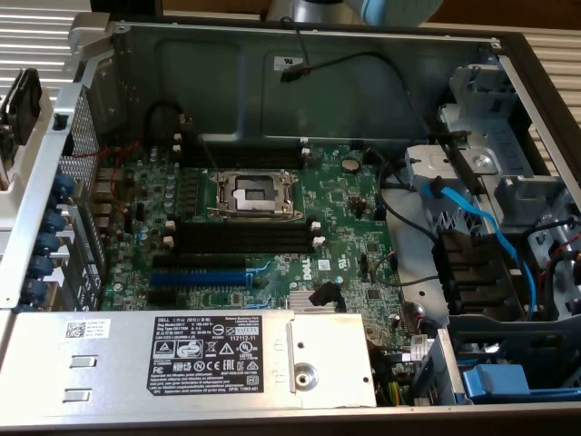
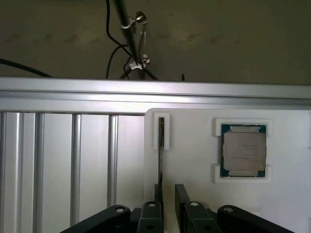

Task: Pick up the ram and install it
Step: 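Pick up the ram and move it above insertion slot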

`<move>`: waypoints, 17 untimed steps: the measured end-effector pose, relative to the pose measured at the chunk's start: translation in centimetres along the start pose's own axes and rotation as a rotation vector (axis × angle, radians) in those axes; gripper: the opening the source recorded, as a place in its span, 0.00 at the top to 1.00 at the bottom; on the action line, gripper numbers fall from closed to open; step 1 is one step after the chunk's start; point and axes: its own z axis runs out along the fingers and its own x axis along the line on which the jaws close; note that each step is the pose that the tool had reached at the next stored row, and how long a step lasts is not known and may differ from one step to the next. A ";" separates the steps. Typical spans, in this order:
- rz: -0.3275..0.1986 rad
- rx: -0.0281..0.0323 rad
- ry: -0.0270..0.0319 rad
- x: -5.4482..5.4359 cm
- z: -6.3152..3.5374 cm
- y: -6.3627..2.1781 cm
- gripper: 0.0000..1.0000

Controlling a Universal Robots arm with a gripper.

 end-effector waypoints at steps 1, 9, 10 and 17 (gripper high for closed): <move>0.000 -0.0003 0.0001 0.0 0.00 0.00 0.76; 0.000 -0.0007 0.0073 0.1 0.05 0.00 0.76; 0.000 -0.0006 0.0085 0.1 0.07 0.00 0.76; 0.000 0.0008 0.0314 0.2 0.38 -0.01 0.76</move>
